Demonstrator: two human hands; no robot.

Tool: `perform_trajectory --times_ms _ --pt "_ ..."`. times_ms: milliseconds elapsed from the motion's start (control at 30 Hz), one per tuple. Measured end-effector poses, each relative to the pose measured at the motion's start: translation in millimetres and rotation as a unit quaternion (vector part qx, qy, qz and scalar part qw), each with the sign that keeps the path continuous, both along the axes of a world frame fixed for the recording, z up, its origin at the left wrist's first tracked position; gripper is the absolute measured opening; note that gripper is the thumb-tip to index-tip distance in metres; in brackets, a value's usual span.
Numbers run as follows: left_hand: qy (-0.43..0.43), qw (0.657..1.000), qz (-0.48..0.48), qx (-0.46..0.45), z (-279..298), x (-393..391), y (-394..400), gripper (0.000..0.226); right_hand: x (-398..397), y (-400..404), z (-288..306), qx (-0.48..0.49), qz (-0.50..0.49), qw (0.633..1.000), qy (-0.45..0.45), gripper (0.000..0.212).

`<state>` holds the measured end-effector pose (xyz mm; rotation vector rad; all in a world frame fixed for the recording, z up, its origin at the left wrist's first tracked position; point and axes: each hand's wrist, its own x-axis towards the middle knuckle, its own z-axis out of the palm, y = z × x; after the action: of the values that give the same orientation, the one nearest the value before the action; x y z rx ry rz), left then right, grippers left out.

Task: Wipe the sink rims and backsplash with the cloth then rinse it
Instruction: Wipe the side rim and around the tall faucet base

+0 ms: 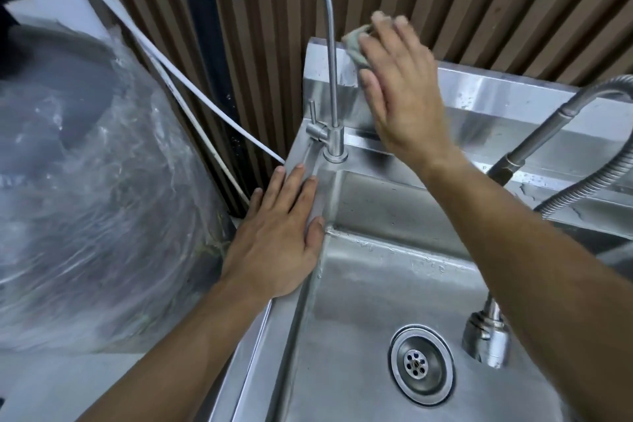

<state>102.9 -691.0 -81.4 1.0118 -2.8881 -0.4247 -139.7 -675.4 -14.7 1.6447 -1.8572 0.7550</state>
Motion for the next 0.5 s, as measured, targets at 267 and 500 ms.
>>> perform_trajectory --times_ms 267,500 --pt "0.002 1.0 0.0 0.012 -0.1 -0.9 -1.2 0.072 -43.9 27.6 -33.1 0.256 0.004 0.918 0.304 0.061" --pt "0.012 1.0 0.006 0.003 1.1 -0.5 1.2 0.078 -26.6 -47.2 7.9 0.209 0.037 0.901 0.378 0.058"
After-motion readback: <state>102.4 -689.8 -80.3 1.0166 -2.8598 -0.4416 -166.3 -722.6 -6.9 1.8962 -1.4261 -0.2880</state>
